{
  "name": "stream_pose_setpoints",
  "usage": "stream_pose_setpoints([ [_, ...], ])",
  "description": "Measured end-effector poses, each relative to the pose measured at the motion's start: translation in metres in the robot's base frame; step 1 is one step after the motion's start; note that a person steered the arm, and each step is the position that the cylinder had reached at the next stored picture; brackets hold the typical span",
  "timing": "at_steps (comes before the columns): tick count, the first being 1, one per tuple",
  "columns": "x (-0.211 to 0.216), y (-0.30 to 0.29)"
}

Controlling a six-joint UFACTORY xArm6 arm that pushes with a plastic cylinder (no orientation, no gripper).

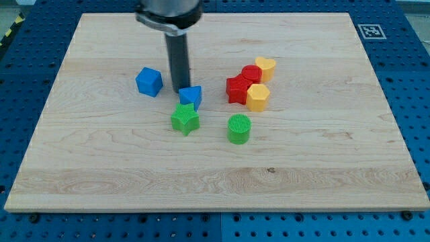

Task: Push the green star and blue triangle towards the green circle

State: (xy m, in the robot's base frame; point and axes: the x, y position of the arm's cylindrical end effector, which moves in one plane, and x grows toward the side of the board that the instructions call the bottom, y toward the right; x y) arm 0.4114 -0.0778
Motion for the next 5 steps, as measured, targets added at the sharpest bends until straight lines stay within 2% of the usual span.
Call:
stream_pose_setpoints([
  [2, 0.0, -0.07],
  [3, 0.0, -0.071],
  [4, 0.002, -0.05],
  [5, 0.01, 0.013],
])
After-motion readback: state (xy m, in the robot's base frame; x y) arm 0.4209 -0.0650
